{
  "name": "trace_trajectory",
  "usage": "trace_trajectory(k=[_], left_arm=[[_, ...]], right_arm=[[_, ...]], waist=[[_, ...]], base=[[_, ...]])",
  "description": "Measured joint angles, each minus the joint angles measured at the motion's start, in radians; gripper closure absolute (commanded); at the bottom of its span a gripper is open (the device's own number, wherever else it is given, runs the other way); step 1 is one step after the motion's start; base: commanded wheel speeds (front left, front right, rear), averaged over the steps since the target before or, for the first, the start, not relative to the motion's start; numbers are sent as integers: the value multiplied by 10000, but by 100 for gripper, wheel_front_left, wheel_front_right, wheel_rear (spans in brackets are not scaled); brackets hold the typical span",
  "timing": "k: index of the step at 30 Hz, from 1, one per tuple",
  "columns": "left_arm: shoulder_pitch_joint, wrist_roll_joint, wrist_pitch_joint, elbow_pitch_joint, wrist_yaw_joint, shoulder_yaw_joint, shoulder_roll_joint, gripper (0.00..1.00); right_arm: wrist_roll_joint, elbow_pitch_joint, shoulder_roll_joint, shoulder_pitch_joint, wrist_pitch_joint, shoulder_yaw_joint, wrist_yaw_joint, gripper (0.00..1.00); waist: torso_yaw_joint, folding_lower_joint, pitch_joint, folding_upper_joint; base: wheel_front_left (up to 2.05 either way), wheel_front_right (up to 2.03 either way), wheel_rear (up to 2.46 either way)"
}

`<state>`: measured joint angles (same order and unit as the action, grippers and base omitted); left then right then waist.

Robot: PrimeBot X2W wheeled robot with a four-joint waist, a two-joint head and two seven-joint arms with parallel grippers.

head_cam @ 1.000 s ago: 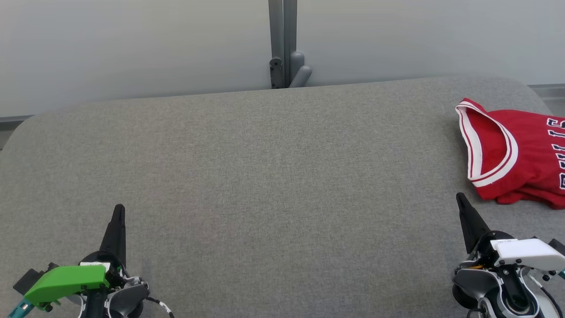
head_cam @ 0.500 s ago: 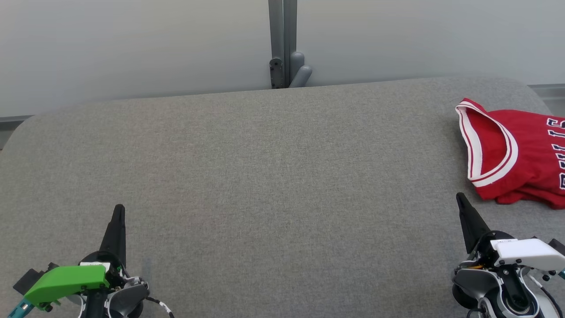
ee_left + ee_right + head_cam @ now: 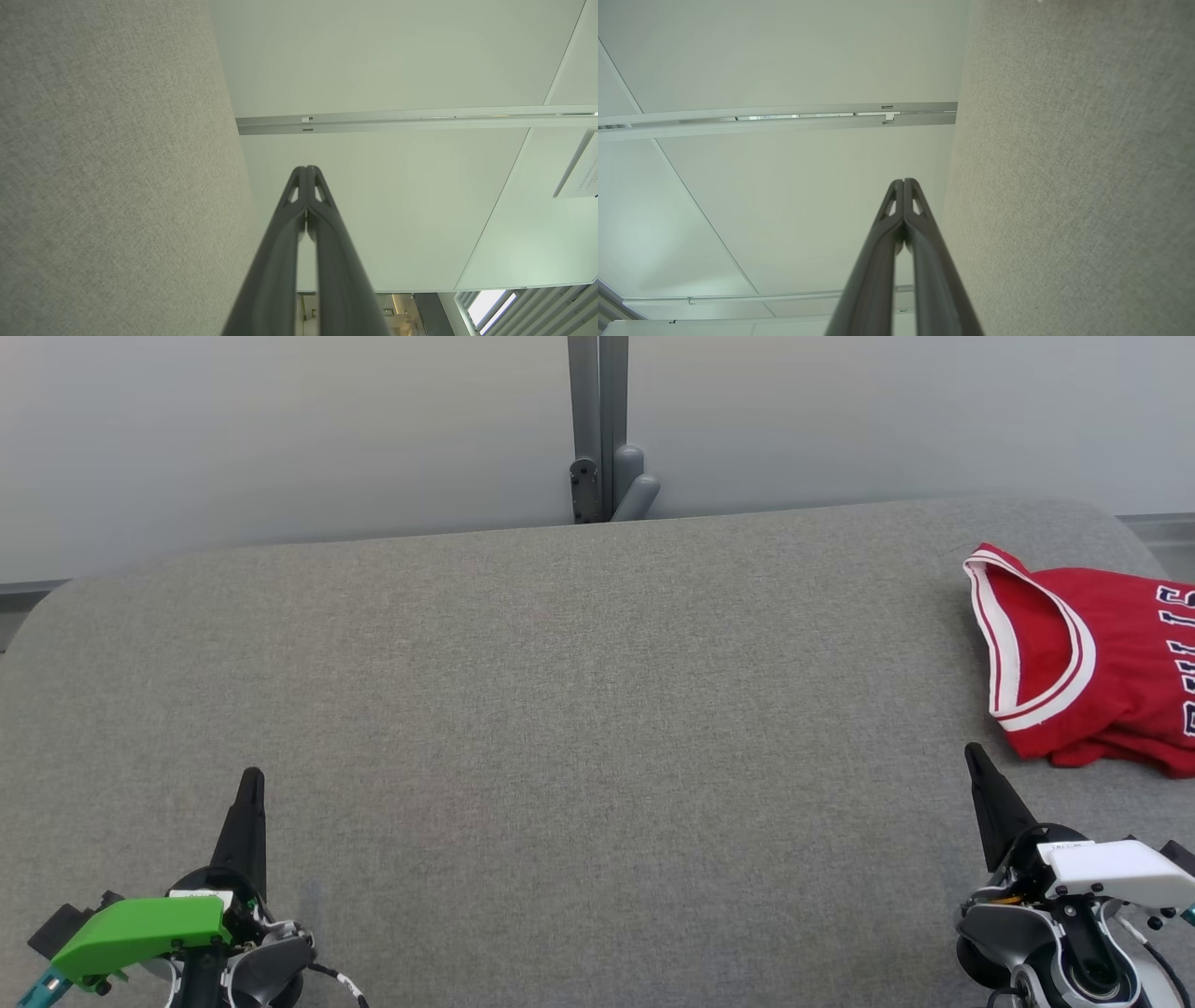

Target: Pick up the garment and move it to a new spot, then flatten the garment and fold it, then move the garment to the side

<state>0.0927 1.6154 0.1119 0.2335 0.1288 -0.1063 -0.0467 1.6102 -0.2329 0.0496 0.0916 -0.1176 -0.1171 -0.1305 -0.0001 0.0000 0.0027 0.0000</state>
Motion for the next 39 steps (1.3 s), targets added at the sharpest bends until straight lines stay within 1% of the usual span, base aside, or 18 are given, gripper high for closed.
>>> trace_trajectory(k=[39], left_arm=[[0, 0, 0, 0, 0, 0, 0, 100]], right_arm=[[2, 0, -2, 1, 2, 0, 0, 100]], waist=[[0, 0, 0, 0]], base=[[0, 0, 0]])
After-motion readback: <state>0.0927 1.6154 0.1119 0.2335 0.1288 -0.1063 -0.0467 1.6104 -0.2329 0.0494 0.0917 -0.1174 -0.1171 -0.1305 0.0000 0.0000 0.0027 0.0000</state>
